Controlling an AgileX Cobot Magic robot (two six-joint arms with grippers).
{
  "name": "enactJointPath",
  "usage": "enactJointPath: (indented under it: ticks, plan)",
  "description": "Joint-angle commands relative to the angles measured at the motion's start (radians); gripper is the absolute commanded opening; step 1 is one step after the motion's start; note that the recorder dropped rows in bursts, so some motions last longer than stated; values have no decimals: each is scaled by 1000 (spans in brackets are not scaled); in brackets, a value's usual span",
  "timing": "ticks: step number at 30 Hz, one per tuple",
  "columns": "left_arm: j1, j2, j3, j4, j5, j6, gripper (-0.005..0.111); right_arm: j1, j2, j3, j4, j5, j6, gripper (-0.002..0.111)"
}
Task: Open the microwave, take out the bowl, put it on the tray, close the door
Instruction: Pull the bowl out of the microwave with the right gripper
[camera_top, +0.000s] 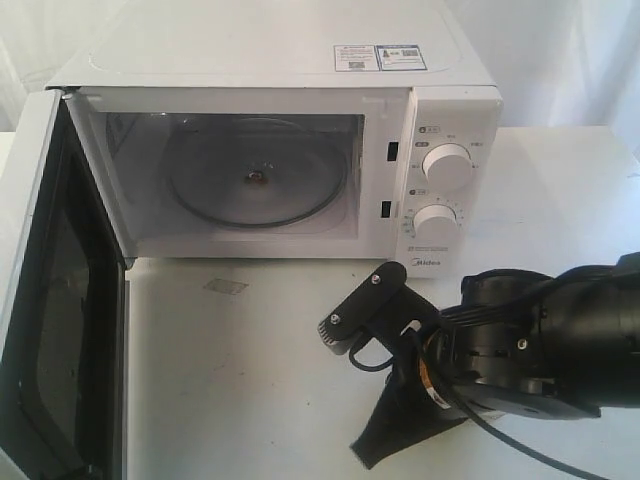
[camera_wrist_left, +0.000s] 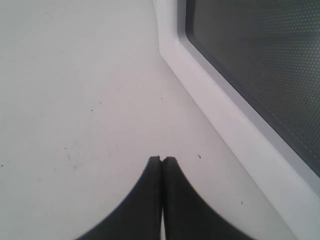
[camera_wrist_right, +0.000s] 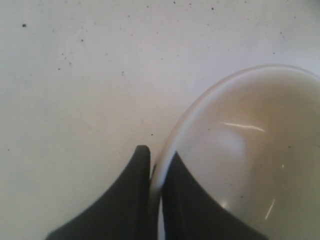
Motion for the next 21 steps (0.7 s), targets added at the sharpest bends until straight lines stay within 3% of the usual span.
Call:
enactJointPath:
  ticks: [1,11,21]
  plan:
    - [0,-5,4,-11,-2,-1,0,-29,3,23,-16,-45,24,1]
    - [0,-5,4,-11,-2,-1,0,-29,3,25,-35,-55,24,34]
    - [0,-5,4,-11,-2,-1,0,-29,-51,1,-65,-49,24,37]
